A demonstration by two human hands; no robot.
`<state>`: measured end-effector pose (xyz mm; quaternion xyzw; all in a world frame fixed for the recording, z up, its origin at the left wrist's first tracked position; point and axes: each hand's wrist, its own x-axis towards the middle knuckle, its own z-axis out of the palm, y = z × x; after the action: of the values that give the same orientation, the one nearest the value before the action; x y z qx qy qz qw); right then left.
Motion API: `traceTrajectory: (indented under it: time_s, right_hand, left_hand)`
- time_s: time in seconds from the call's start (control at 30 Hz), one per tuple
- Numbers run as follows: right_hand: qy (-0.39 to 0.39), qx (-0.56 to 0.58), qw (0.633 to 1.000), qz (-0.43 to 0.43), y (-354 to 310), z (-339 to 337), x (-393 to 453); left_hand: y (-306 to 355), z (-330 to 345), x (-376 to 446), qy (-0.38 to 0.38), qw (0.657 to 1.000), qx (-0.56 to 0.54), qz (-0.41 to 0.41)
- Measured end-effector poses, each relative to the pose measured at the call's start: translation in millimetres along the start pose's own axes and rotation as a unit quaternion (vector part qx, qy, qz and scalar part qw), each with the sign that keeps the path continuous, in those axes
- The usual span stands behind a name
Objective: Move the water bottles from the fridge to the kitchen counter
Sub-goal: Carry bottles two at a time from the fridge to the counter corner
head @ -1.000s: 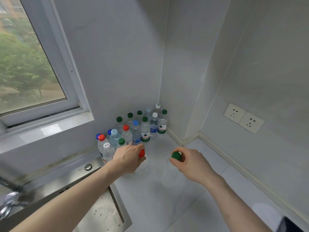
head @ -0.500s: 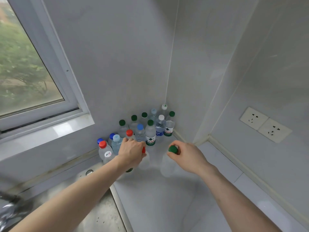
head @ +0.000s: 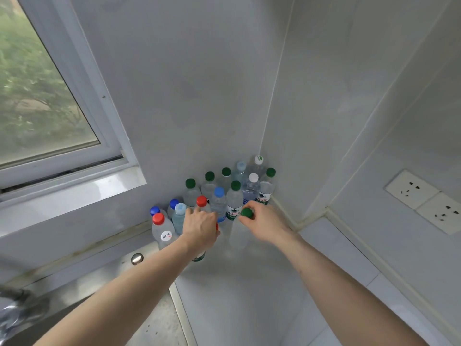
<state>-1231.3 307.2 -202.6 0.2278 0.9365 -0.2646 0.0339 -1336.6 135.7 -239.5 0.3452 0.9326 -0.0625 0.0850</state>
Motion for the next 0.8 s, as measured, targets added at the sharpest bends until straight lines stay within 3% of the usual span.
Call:
traceTrajectory:
  time_s: [0.3, 0.8]
  right_hand:
    - [-0.036, -0.019, 0.999, 0.004, -9.7, 16.0, 33.6]
    - [-0.052, -0.052, 0.997, -0.006, -27.1, 27.0, 36.0]
  left_hand:
    - [-3.6, 10.9, 9.2, 0.023, 0.999, -0.01, -0.025]
    - [-7.0, 3.9, -8.7, 0.083, 0.995, -0.046, 0.009]
